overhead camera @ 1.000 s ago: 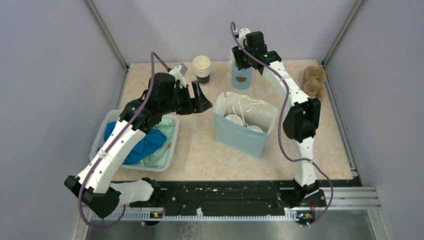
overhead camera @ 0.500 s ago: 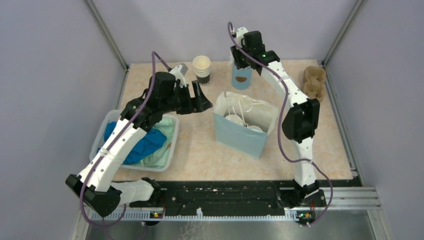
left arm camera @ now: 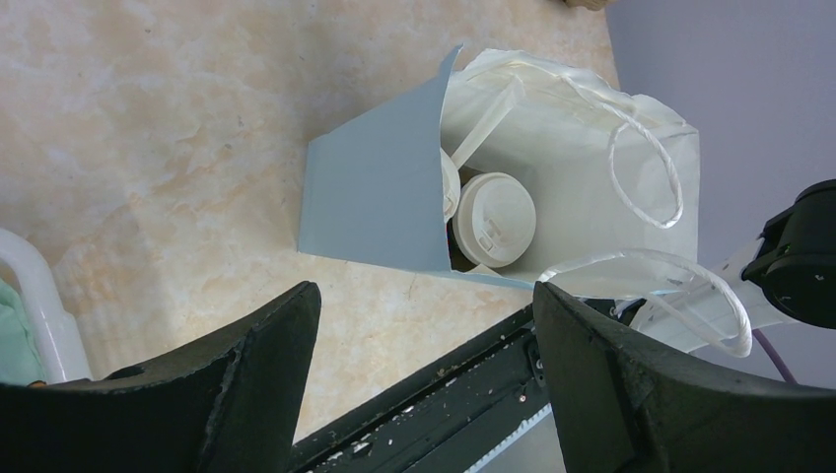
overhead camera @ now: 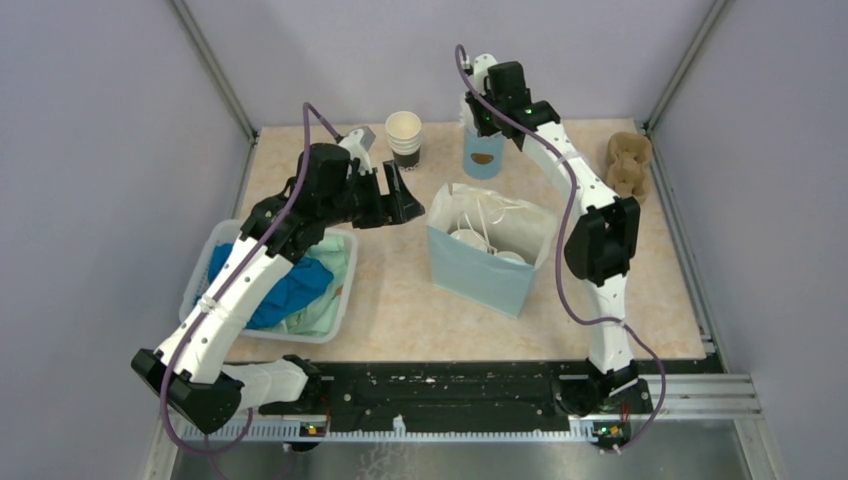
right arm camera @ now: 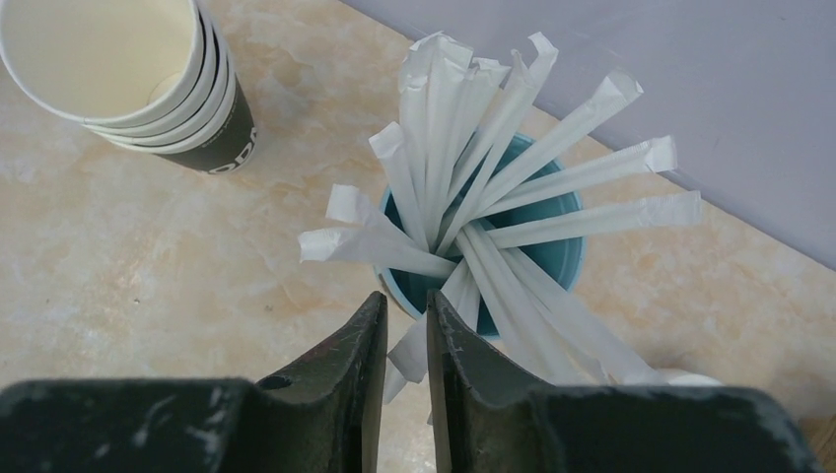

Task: Pack the takeout coffee

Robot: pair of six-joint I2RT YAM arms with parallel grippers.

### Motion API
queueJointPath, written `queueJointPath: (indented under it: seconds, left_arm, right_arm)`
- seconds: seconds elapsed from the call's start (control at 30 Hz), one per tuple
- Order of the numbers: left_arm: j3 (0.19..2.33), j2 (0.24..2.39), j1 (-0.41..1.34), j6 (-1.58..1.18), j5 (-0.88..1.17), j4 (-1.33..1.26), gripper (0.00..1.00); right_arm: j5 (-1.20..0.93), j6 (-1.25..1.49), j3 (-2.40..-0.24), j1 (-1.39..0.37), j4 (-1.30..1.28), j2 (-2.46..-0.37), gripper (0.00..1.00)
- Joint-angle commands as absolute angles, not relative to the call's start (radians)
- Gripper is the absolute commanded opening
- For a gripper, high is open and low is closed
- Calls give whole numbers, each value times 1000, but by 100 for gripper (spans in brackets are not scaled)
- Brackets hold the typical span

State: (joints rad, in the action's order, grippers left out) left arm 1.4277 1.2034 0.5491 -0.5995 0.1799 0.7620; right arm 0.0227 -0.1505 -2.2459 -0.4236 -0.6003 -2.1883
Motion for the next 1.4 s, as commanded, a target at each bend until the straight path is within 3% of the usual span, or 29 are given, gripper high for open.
queueJointPath:
  seconds: [0.0,0.4,0.57,0.77,1.17,1.37]
  left_arm:
    - [1442,1203,543,-587,198,713,85]
    - [1444,1203,537,-584,200,715,85]
    - [1444,1209,533,-581,210,715,85]
    - [1445,1214,528,-574,220,713,85]
    - [1443,1196,519,-565,247,717,85]
    - [1447,1170,517,-556,266,721,85]
  right_arm:
    - [23,-160,-2267,-431,-594,-2187,20]
    - [40,-169,-2261,-431,-600,-2201,26]
    - [44,-170,-2269,-431,-595,-2206,18]
    - [53,-174,-2306,-431,-598,-2214,0]
    - [118,-231,-2485,-434,-532,-2198,0]
    - [163,-234,-2540,-456,-529,-2093,0]
